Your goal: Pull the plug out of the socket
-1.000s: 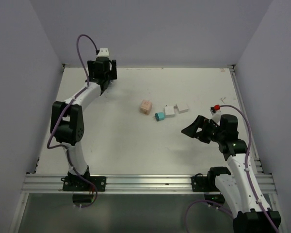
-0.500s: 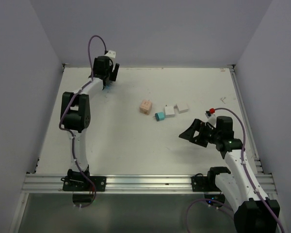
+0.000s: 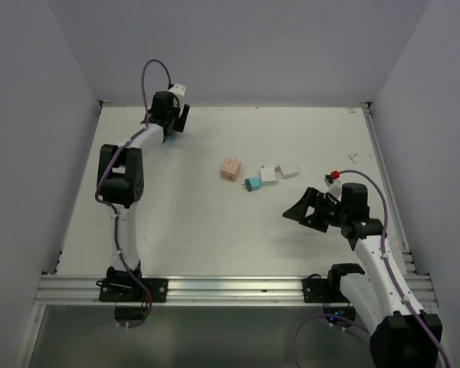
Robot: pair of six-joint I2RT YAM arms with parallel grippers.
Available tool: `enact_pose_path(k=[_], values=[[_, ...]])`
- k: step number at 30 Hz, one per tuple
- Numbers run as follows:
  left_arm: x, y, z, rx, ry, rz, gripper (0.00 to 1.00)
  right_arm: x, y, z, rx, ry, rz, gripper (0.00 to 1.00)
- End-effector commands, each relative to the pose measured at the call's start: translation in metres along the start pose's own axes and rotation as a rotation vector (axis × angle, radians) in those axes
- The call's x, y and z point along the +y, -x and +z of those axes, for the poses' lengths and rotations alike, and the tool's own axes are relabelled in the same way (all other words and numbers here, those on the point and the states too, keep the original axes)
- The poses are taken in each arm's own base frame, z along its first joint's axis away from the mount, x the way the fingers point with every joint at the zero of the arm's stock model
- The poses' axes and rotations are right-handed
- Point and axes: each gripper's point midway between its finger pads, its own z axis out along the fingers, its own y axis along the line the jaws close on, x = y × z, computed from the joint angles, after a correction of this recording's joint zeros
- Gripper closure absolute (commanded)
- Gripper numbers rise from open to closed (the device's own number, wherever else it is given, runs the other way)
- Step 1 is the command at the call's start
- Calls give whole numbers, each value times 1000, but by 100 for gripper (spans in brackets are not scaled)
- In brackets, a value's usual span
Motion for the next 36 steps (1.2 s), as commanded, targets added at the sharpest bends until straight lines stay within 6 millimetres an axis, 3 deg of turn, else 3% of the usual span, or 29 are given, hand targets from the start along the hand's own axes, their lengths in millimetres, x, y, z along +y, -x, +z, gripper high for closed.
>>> enact_pose_path(k=[1,7,15,17,18,20,21,22,24,25,26,29,31,32,33,34,35,36], values=[[8,-6,10,0,3,12,18,10,5,-2,-6,36,-19,9],[8,-10,15,11,1,13,23,10,6,-1,-8,35,-15,9],[8,2,-7,-15,-29,-26,55,11,7,-3,-18,37,-24,9],[3,-3,-14,-6,-51,-45,58,12,8,-4,-23,38,-34,9],[4,3,-23,-17,-56,-53,63,13,9,-4,-28,39,-40,9],[0,-9,-32,9,-68,-76,64,13,10,-5,-38,38,-58,9],[2,-1,-45,-4,-63,-85,66,14,11,-6,-42,37,-71,9],[-4,-16,-51,25,-72,-89,71,12,10,-7,-41,27,-78,9],[-3,-9,-73,7,-73,-118,72,12,13,-9,-49,16,-110,9],[-13,-23,-81,38,-90,-117,72,12,13,-9,-46,15,-116,9],[-14,-18,-95,28,-91,-134,72,13,14,-10,-51,18,-128,9],[-35,-36,-125,75,-93,-152,73,16,13,-9,-60,37,-132,10],[-62,-56,-144,129,-116,-137,73,20,15,-9,-72,58,-136,10],[-69,-57,-159,138,-129,-139,74,21,14,-9,-73,64,-137,10],[-89,-60,-171,143,-169,-125,74,21,14,-8,-72,68,-138,10],[-100,-79,-181,178,-188,-131,74,22,15,-9,-76,71,-141,10],[-103,-76,-195,163,-199,-142,78,23,15,-9,-75,75,-143,10],[-117,-93,-207,189,-233,-123,79,25,15,-9,-75,82,-147,10]])
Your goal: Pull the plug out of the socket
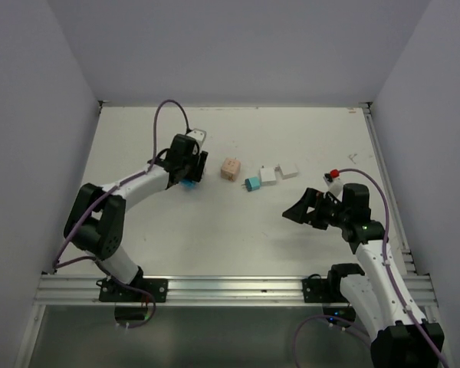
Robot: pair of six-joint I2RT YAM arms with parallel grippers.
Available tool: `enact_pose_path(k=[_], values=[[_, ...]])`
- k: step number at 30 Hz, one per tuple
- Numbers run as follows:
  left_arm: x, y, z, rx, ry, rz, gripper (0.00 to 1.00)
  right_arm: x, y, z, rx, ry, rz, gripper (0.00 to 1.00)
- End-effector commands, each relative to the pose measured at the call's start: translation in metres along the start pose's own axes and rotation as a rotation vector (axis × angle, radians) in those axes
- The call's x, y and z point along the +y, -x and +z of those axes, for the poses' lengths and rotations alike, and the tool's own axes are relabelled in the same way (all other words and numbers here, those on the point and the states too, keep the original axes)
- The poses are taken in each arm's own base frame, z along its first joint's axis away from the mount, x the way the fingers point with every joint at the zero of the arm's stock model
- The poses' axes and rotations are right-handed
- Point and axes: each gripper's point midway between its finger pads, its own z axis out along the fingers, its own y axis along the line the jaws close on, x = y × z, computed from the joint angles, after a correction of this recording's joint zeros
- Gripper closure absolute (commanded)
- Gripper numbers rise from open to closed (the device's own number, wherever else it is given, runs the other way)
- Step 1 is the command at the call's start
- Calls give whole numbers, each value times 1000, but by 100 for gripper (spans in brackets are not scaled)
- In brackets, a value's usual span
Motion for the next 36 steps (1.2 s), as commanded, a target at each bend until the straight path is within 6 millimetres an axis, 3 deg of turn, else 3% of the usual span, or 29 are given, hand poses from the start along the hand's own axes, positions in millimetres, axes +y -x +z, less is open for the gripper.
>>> enact_pose_path(k=[1,2,3,7,11,14,15,20,21,22,27,30,36], values=[[-29,-18,-35,-4,-53,-69,80,15,13,-2,-37,54,-41,10],[-33,-16,-49,-26,-74,-75,81,16,13,-1,-37,58,-40,10],[-46,-31,-54,-7,-112,-59,84,19,15,0,-41,70,-45,10],[-71,-49,-81,-7,-209,-62,85,26,17,5,-38,94,-34,11],[-91,-54,-105,-34,-320,-64,91,37,18,19,-29,77,-72,12],[-103,-63,-116,-45,-396,-52,94,61,1,37,34,101,-138,12],[-107,-71,-118,-29,-429,-45,94,69,4,42,24,121,-153,13],[-120,-76,-130,-37,-531,-19,99,97,1,67,50,143,-225,15],[-121,-78,-131,-35,-541,-17,99,100,-8,77,88,136,-240,16],[-126,-77,-134,-43,-571,-14,100,109,-2,81,74,141,-263,17],[-133,-76,-145,-89,-638,-18,100,124,-19,111,136,138,-302,19],[-135,-79,-147,-86,-654,-15,100,138,-25,119,134,166,-335,20],[-138,-83,-150,-73,-678,-16,100,146,-44,135,193,178,-396,22]])
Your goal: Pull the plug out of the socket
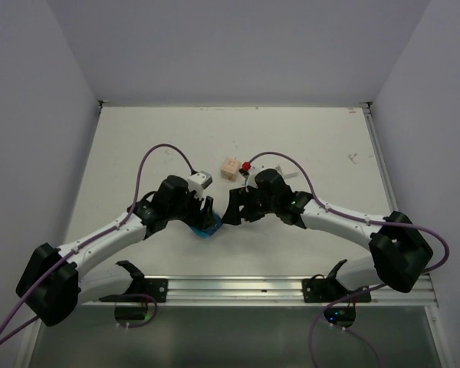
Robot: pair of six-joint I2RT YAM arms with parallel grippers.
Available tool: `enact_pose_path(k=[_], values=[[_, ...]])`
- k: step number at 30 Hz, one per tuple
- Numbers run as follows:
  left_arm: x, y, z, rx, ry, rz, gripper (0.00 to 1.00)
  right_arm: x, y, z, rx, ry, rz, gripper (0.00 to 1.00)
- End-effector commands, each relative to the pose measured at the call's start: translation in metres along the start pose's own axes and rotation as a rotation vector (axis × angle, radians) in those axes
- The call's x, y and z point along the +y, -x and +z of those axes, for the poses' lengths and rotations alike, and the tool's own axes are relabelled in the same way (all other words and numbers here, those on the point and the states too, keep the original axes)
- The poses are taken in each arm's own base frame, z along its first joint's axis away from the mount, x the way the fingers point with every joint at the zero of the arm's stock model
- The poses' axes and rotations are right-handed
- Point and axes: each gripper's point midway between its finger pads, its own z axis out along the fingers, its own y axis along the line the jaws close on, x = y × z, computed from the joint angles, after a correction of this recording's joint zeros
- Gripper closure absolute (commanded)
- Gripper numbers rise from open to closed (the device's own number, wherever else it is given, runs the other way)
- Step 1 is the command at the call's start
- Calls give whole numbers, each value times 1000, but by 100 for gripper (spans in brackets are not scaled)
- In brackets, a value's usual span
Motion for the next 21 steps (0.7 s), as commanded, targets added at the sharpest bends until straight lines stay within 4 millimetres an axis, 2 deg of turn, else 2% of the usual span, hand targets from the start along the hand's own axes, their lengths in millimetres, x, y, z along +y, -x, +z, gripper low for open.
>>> enact_pose_path(k=[1,13,17,21], values=[[-20,27,-6,-110,-86,31,100,18,28,6,-77,32,-66,22],[-20,23,-9,-109,-89,28,100,14,25,15,-86,40,-56,23],[-21,25,-9,-113,-93,25,100,19,25,17,-81,54,-72,26],[-21,27,-10,-118,-91,29,100,14,21,19,-72,34,-59,28]])
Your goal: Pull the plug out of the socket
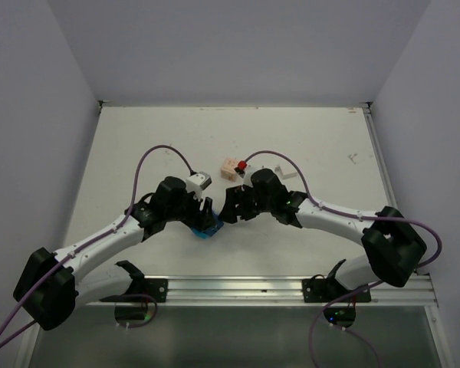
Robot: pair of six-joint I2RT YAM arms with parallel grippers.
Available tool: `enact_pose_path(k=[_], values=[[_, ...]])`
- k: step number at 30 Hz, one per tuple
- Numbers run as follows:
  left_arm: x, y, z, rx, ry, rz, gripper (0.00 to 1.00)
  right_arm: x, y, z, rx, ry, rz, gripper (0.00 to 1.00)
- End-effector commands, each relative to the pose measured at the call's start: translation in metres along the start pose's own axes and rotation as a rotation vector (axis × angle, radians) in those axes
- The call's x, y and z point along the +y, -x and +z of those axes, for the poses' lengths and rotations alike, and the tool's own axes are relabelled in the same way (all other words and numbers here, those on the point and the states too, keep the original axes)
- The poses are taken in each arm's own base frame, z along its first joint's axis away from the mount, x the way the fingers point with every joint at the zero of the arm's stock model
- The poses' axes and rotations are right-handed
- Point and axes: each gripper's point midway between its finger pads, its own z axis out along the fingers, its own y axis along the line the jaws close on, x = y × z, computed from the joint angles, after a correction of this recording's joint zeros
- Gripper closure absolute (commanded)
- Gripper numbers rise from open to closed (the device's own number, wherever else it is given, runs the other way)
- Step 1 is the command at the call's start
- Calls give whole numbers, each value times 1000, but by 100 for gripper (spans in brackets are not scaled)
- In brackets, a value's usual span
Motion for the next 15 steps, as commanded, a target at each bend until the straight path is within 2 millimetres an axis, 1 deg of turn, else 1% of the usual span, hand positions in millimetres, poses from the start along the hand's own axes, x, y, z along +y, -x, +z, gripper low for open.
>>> enact_pose_path(k=[1,2,4,6,7,8,9,10,11,12,14,15], values=[[-15,27,-5,-102,-55,24,100,5,11,1,-48,9,-18,28],[-14,27,-5,-102,-52,22,100,-2,10,1,-57,-27,-5,28],[-13,27,-6,-102,-45,22,100,-9,4,-2,-63,-58,31,29],[-13,27,-6,-107,-42,16,100,-8,5,-5,-87,-56,91,29],[-13,28,-6,-112,-42,16,100,-10,0,-7,-90,-54,121,29],[-13,28,-6,-115,-41,14,100,-4,8,-11,-129,-29,147,29],[-13,29,-7,-119,-39,10,100,-1,10,-13,-149,-23,215,28],[-13,30,-7,-123,-39,14,100,-2,8,-15,-160,-17,246,27],[-12,30,-7,-124,-36,12,100,6,17,-18,-201,21,268,27],[-12,31,-7,-126,-34,9,100,10,20,-20,-217,40,335,26],[-12,32,-6,-132,-34,5,100,11,20,-20,-229,55,399,23],[-13,35,-8,-147,-35,1,100,16,22,-20,-241,85,451,23]])
